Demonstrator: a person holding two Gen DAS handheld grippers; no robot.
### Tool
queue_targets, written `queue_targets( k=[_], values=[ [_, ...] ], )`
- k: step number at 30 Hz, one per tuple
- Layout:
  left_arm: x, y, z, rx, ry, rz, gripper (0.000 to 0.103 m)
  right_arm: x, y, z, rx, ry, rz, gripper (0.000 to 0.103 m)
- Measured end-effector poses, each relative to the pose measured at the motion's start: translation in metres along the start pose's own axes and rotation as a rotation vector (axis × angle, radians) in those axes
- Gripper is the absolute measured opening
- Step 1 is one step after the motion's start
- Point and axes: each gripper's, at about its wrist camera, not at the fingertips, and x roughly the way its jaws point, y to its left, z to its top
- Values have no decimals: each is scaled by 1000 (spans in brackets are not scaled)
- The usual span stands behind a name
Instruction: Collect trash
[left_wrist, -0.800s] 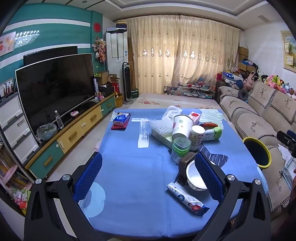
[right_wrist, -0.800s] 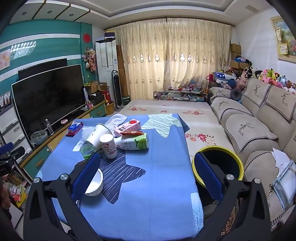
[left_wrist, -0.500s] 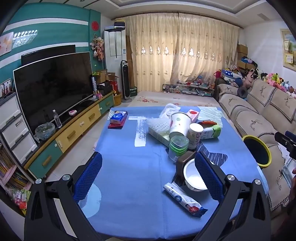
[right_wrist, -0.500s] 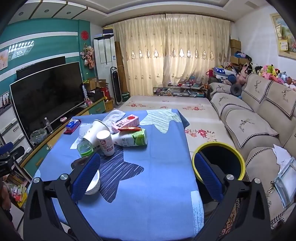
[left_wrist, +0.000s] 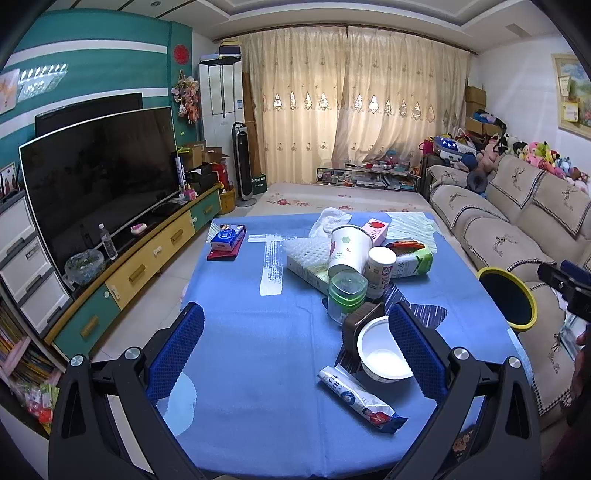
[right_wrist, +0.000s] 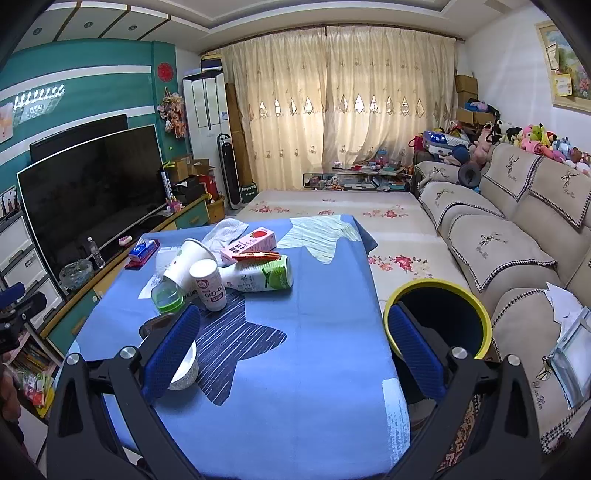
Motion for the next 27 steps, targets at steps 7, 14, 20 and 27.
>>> queue_targets(
  k=[7,14,20,27],
  values=[
    [2,2,-6,-10,5,-14,99,-6,-2,-4,3,-3,-12,97],
    [-5,-3,-6,-10,-15,-24,99,-13,-4,-4,0,-14,-11,97],
    [-8,-9,-8,0,-20,-28,99,-14,-13,-7,20,-18,-7,97],
    [-11,-14,-14,3,-14,-41,99,-16,-15,-12,21,-14,0,97]
  ],
)
